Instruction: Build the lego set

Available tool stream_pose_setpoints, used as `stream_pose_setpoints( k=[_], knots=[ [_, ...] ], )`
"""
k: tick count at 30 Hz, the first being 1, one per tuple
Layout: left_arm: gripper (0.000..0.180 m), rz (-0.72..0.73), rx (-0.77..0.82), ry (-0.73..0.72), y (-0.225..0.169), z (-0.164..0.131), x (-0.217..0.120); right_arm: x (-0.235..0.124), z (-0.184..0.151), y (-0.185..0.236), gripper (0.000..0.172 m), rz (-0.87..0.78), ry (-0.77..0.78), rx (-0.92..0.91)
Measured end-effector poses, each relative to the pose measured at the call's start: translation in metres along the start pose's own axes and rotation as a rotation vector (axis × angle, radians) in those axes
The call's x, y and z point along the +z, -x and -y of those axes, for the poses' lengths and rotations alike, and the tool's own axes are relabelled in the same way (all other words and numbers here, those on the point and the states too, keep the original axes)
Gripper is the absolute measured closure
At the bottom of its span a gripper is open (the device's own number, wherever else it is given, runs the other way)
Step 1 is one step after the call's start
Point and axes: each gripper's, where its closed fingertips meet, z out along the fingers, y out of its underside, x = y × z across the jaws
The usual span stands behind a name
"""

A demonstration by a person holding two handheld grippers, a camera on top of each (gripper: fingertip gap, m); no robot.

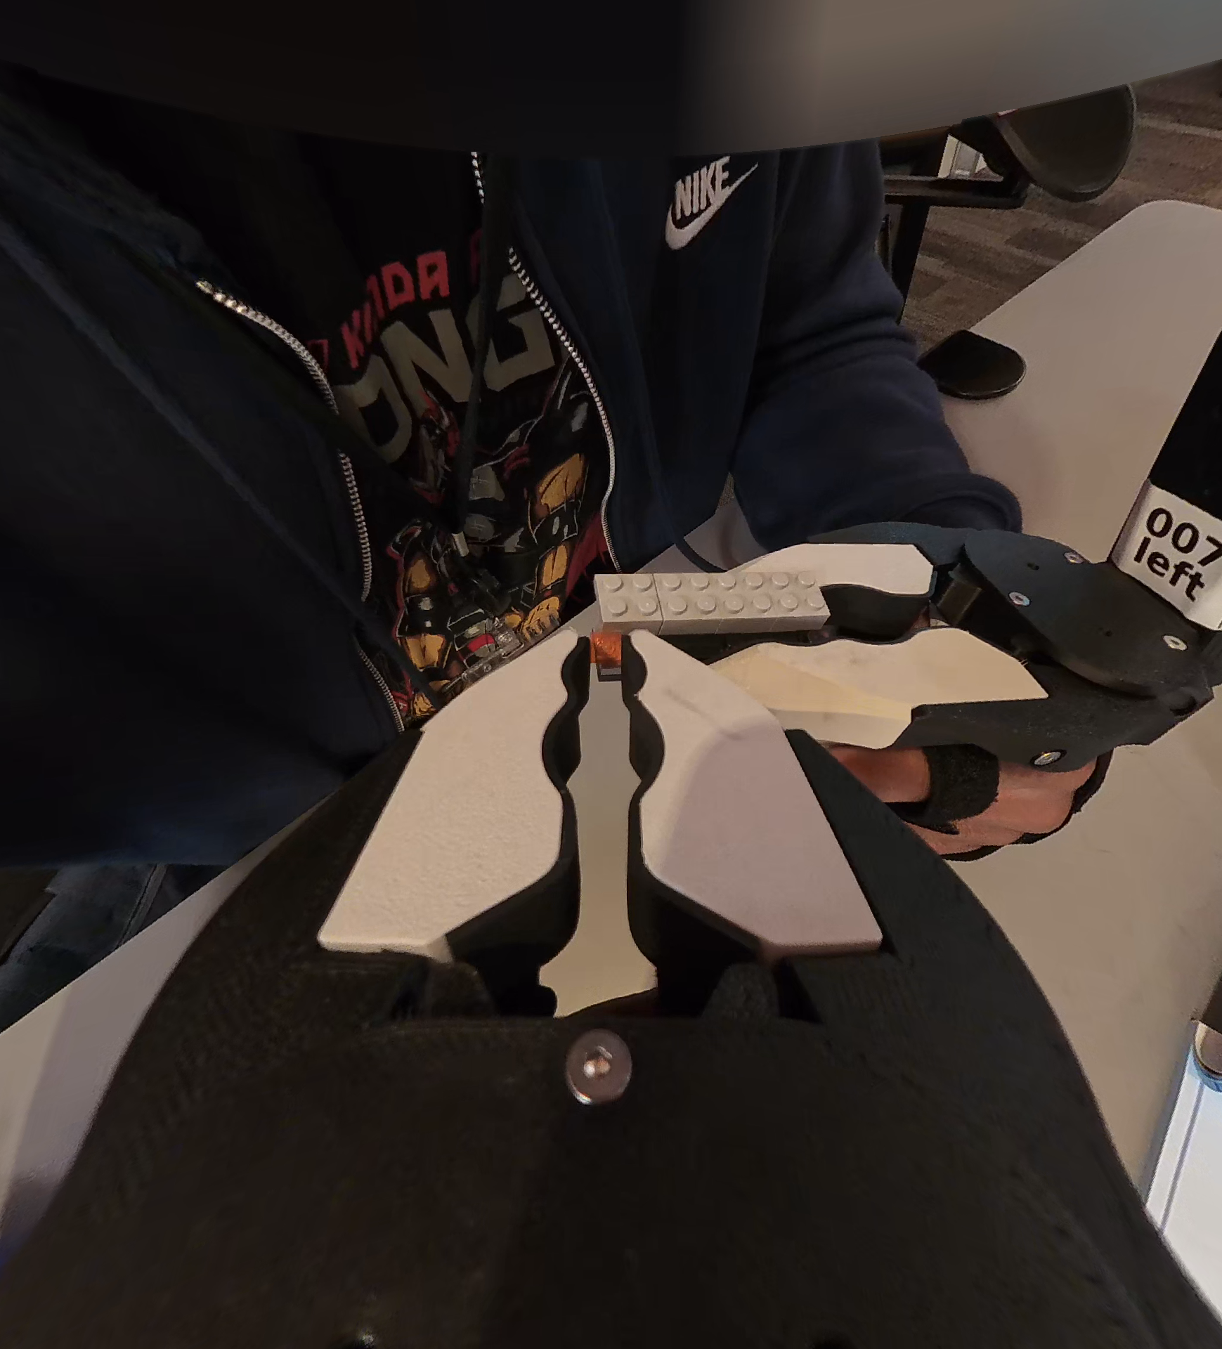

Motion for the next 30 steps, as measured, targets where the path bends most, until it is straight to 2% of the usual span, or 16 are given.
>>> stream_pose_setpoints(
  k=[16,19,23,25,27,30],
  knots=[
    [0.161,0.009,-0.002,0.022,0.001,-0.002,-0.002,-0.001,-0.001,-0.007,0.161,-0.043,0.011,0.01],
    [0.161,0.094,0.017,0.051,0.014,-0.001,-0.015,-0.014,-0.006,-0.023,0.16,-0.218,-0.032,0.079],
    [0.161,0.296,0.055,0.056,0.046,0.004,-0.041,-0.048,-0.024,-0.047,0.155,-0.658,-0.173,0.245],
    [0.161,0.361,0.067,0.038,0.055,0.008,-0.049,-0.057,-0.041,-0.041,0.155,-0.831,-0.221,0.319],
    [0.161,0.385,0.075,0.062,0.059,0.005,-0.052,-0.047,-0.061,-0.023,0.155,-0.924,-0.237,0.389],
    [0.161,0.377,0.061,0.11,0.06,-0.005,-0.048,-0.006,-0.104,0.009,0.155,-0.961,-0.171,0.553]
  ],
)
